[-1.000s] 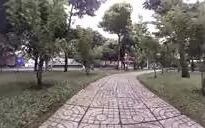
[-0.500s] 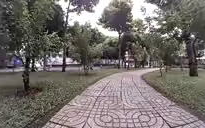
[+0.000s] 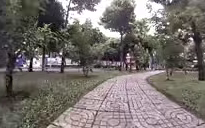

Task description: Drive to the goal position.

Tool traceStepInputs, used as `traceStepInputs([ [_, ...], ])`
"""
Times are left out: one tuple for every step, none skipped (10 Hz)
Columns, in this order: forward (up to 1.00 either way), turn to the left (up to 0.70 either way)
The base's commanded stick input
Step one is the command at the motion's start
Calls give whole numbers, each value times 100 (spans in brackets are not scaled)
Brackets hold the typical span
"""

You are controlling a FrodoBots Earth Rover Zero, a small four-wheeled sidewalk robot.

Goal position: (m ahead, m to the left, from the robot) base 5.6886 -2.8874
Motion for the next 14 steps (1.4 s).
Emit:
traceStepInputs([
  [100, -27],
  [100, -27],
  [100, -27],
  [100, -27],
  [100, -27],
  [100, -27],
  [100, -27],
  [100, -27],
  [100, -27],
  [100, -27],
  [100, -27],
  [100, -27],
  [100, -27],
  [100, -27],
])
